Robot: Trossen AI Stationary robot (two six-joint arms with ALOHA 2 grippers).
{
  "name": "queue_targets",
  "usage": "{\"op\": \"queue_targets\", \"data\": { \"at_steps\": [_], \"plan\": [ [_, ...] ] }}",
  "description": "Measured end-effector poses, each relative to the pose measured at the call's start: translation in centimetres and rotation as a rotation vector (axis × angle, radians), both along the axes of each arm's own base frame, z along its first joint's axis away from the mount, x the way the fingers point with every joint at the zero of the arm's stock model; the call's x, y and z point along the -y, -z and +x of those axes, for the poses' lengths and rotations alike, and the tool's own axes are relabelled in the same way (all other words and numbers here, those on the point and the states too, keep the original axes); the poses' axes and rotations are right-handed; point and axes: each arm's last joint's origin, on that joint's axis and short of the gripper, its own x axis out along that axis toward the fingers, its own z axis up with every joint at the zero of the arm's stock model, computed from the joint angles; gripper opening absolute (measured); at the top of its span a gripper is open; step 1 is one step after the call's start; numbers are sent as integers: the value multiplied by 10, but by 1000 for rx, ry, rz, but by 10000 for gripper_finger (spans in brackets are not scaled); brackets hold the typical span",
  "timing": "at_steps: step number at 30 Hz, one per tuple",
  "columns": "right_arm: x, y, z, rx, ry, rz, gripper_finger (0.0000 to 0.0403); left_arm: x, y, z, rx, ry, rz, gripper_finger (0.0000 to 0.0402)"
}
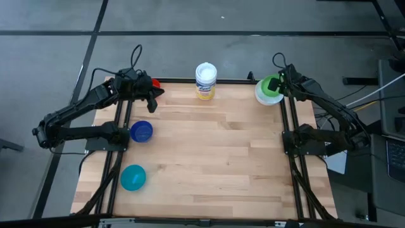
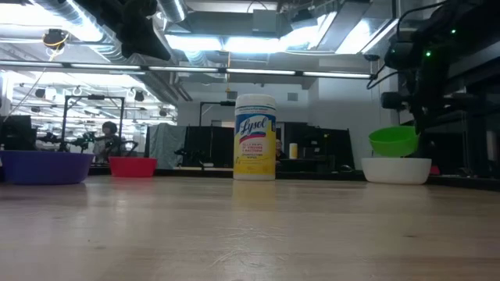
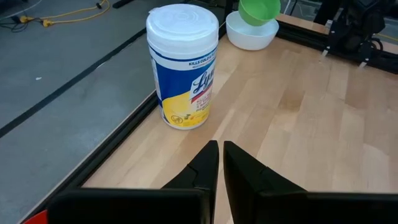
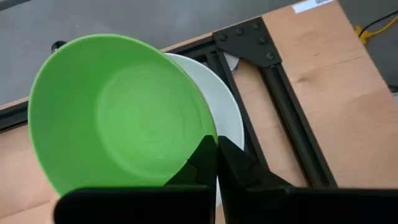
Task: Nest bowls inside each other
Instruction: Stack the green bowl on top of the white bowl, then stack the red bowl on top of the green bowl
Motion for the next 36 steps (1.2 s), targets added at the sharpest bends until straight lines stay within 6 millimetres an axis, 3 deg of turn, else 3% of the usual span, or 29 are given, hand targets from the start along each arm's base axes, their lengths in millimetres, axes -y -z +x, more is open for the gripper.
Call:
{"op": "queue_targets", "data": {
  "at_steps": [10,19,28,32,36],
  "plan": [
    [3,2,2,14,14,6,4,1,0,0,7,23,-10,20],
    [5,1,4,49,-25,-9,77,1,0,0,9,29,-13,20],
    [6,0,6,112,-27,-16,117,1,0,0,6,33,-7,20],
    [2,-9,9,229,-85,-30,128,-4,2,0,-70,-14,87,20],
    [-10,-28,13,364,-254,-116,128,-16,5,-5,-97,-82,73,20]
  ]
}}
